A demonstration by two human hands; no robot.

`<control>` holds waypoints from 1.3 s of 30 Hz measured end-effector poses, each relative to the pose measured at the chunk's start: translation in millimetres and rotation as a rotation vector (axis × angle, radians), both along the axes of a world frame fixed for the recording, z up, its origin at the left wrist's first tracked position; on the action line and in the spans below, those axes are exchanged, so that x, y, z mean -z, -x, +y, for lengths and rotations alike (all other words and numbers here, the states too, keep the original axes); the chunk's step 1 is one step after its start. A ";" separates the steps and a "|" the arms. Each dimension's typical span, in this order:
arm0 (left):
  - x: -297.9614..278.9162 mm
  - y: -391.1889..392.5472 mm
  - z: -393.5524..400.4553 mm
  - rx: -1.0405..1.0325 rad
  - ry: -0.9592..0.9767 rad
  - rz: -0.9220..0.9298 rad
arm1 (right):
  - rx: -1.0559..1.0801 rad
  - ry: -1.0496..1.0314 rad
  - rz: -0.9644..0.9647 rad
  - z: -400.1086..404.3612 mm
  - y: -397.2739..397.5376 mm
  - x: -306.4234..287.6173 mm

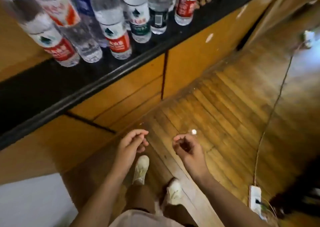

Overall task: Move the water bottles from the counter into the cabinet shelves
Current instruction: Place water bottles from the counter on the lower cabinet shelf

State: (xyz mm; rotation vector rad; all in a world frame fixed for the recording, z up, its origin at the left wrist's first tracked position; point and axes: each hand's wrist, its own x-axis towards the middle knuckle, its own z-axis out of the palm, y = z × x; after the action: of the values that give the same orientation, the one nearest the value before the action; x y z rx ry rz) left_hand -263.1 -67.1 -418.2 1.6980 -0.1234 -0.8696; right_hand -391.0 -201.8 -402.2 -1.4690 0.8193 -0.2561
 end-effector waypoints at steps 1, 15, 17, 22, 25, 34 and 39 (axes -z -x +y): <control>14.7 11.4 -9.6 0.040 -0.033 0.022 | 0.053 -0.030 0.018 -4.6 17.4 13.4; 338.5 56.4 -112.2 0.469 -0.283 0.085 | 0.476 -0.128 0.254 -57.8 130.5 359.4; 397.5 56.8 -127.3 0.490 -0.287 0.080 | 0.511 -0.121 0.255 -69.7 134.8 418.9; 526.9 55.9 -168.7 0.507 -0.283 0.004 | 0.511 -0.143 0.301 -98.2 133.6 546.7; 576.3 55.0 -194.8 0.515 -0.233 -0.077 | 0.449 -0.200 0.271 -108.6 124.2 594.8; 621.5 71.2 -248.9 0.644 0.043 -0.128 | 0.421 -0.110 0.058 -104.8 102.4 636.7; 622.1 79.5 -254.6 0.573 0.127 -0.153 | 0.477 -0.120 0.054 -100.5 100.4 640.2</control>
State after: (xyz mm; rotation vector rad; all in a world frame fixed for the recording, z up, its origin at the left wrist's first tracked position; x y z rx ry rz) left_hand -342.6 -321.7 -1040.3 1.6282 -0.7825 -1.1175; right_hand -491.4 -302.3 -1042.5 -1.1573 1.2052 -0.5160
